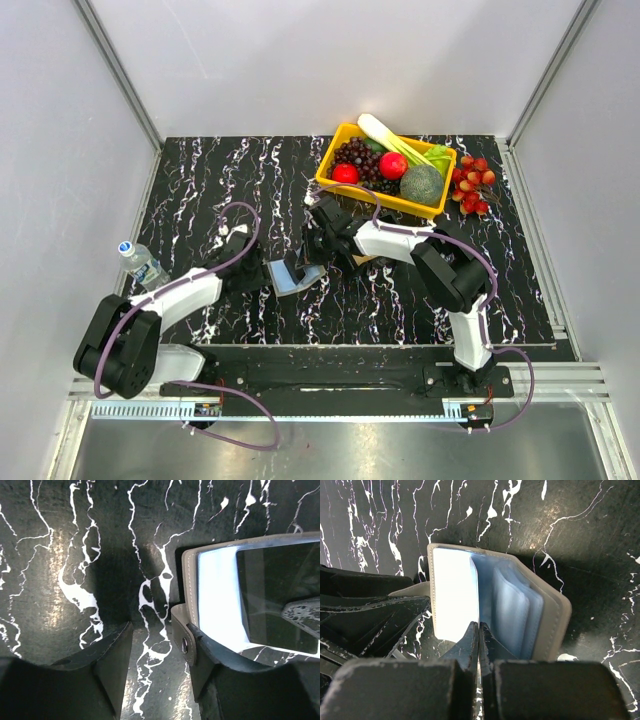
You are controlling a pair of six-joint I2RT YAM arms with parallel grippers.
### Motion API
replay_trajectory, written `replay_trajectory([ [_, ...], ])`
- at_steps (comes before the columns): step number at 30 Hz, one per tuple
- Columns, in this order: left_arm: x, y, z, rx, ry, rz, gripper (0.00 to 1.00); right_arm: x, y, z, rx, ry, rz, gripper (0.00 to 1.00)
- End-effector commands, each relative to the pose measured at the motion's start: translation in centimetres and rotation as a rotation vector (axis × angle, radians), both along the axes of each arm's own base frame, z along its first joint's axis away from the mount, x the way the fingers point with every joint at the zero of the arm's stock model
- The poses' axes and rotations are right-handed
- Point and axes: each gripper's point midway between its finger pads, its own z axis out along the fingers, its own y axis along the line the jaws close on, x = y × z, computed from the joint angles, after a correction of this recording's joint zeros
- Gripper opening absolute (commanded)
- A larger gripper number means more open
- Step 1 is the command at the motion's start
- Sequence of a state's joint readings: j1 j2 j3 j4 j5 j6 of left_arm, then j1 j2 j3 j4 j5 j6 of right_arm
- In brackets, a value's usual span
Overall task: Put the credit cards into the card holder
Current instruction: Insert the credit card into the card holder.
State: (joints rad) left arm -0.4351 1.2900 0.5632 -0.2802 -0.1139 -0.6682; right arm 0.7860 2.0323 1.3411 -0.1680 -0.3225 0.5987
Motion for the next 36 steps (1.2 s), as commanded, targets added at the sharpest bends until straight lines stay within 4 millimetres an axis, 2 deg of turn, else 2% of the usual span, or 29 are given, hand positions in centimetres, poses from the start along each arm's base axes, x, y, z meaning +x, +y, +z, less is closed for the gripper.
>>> replay_trajectory([
  [1, 1.2, -3.3, 1.8, -0.202, -0.077, 0.012, 0.57, 0.1, -0.2, -1.1, -0.029, -0.004, -0.023, 0.00],
  [2, 1.1, -3.3, 1.9, -0.212, -0.078, 0.023, 0.61, 0.1, -0.3, -1.2, -0.032, -0.004, -0.023, 0.00],
  [8, 0.3, -3.5, 2.2, -0.258, -0.069, 0.043, 0.67, 0.2, -0.5, -1.4, -0.049, -0.006, -0.031, 0.00],
  [13, -0.1, -4.4, 1.9, -0.329, -0.056, 0.053, 0.68, 0.3, -0.6, -1.5, -0.059, -0.011, -0.035, 0.00],
  [16, -0.4, -4.2, 1.9, -0.336, -0.058, 0.069, 0.72, 0.3, -0.9, -1.7, -0.068, -0.007, -0.039, 0.00],
  [23, -0.8, -3.0, 2.6, -0.311, -0.089, 0.113, 0.74, 0.2, -1.0, -2.0, -0.077, -0.003, -0.041, 0.00],
  [26, -0.6, -3.2, 2.5, -0.307, -0.077, 0.105, 0.72, 0.3, -0.9, -1.9, -0.074, -0.005, -0.040, 0.00],
  [33, -0.3, -4.2, 1.5, -0.340, -0.041, 0.094, 0.55, 0.3, -1.0, -1.9, -0.074, -0.005, -0.041, 0.00],
  [36, -0.2, -4.6, 1.4, -0.357, -0.038, 0.094, 0.55, 0.2, -0.9, -1.8, -0.073, -0.007, -0.039, 0.00],
])
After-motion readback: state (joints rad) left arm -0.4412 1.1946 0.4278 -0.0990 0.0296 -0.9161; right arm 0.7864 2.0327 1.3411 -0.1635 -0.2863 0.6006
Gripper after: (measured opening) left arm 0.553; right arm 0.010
